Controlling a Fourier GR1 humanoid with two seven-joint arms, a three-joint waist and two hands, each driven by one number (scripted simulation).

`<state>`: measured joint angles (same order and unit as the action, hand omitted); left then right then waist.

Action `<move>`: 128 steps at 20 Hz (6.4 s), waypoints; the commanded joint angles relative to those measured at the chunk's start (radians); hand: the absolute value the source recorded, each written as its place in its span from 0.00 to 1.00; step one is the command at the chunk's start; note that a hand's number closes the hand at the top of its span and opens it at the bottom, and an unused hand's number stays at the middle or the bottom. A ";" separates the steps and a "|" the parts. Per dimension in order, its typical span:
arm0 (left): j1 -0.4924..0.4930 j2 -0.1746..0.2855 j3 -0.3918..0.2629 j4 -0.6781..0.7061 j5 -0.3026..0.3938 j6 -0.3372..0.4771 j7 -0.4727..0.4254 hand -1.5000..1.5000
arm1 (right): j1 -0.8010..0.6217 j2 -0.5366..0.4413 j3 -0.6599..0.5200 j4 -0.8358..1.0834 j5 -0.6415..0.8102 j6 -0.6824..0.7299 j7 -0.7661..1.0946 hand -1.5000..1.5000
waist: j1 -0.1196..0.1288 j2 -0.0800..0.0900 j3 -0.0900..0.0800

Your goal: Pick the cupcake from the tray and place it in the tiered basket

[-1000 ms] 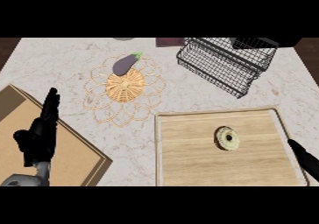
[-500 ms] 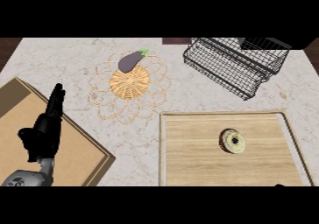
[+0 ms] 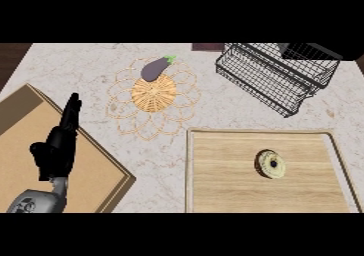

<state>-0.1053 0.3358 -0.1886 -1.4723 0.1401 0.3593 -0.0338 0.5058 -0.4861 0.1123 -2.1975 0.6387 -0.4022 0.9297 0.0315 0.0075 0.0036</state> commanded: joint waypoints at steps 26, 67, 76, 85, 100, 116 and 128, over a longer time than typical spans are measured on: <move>0.119 -0.076 -0.054 0.082 -0.027 -0.041 0.048 0.50 | -0.398 0.368 0.184 0.256 0.350 0.539 0.499 0.00 | 0.018 0.008 -0.009; 0.170 -0.098 -0.005 0.051 -0.061 -0.063 0.067 0.50 | -0.587 0.485 0.073 0.625 0.425 0.580 0.301 1.00 | -0.012 -0.002 -0.005; 0.150 -0.131 -0.004 0.078 -0.078 -0.036 0.065 0.50 | -0.544 0.238 0.048 0.589 0.333 0.668 -0.163 1.00 | -0.039 -0.002 -0.003; 0.190 -0.125 0.004 0.049 -0.071 -0.049 0.077 0.50 | -0.677 0.305 -0.120 0.316 0.232 0.581 -0.076 1.00 | -0.052 -0.012 -0.005; 0.211 -0.111 0.027 0.051 -0.063 -0.092 0.049 0.50 | -0.936 0.112 -0.243 -0.059 0.167 0.840 0.105 1.00 | -0.043 -0.011 -0.009; 0.159 -0.127 0.019 0.071 -0.076 -0.103 0.052 0.50 | -1.306 0.094 -0.324 0.421 0.200 0.786 0.065 1.00 | 0.000 0.006 -0.006; 0.133 -0.115 0.025 0.054 -0.071 -0.119 0.084 0.50 | -1.373 0.105 -0.296 0.788 0.254 0.665 -0.109 1.00 | 0.009 0.010 -0.004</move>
<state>-0.0512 0.2496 -0.1352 -1.5195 0.0391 0.2707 -0.0159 -0.8576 -0.3897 -0.2001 -1.5089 0.8658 0.3041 0.8505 0.0434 0.0019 0.0208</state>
